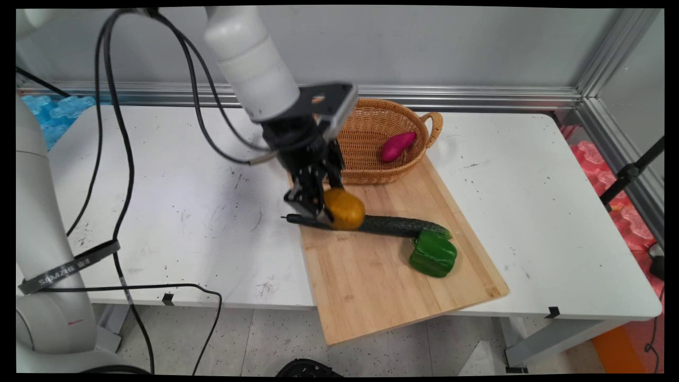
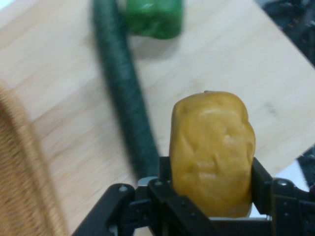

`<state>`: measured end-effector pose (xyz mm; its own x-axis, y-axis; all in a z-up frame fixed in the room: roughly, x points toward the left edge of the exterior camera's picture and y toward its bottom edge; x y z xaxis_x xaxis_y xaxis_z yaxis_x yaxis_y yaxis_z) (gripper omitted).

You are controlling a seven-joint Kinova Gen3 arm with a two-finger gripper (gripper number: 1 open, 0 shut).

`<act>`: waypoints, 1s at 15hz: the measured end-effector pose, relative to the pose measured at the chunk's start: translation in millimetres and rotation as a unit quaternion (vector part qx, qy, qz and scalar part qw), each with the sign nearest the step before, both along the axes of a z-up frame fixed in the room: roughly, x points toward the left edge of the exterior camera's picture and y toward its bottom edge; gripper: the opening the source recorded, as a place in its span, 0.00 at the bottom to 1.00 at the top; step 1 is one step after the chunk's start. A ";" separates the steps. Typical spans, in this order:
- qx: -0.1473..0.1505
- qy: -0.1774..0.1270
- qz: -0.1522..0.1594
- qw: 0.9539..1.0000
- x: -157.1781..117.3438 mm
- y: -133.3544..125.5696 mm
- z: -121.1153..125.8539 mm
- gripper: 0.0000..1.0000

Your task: Place the picked object in the vegetable basket

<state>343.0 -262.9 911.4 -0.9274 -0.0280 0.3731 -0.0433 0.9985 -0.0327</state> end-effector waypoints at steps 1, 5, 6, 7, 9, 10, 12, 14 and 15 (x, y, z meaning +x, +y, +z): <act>-0.004 0.001 0.025 1.000 6.4 -5.5 5.9 0.00; -0.023 0.005 0.119 0.993 28.5 -29.9 25.7 0.00; -0.028 0.006 0.140 0.990 32.4 -36.0 29.0 0.00; -0.031 0.007 0.154 0.988 34.5 -40.2 30.8 0.00; -0.038 0.010 0.188 0.981 40.0 -50.3 34.6 0.00; -0.043 0.010 0.209 0.977 42.8 -56.9 36.0 0.00; -0.053 0.012 0.256 0.965 49.0 -73.5 36.8 0.00; -0.064 0.010 0.299 0.952 55.2 -91.5 33.5 0.00; -0.070 0.007 0.319 0.945 58.7 -102.2 30.1 0.00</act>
<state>401.6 -365.1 941.5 -0.7331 -0.5291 0.4275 -0.6368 0.7546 -0.1581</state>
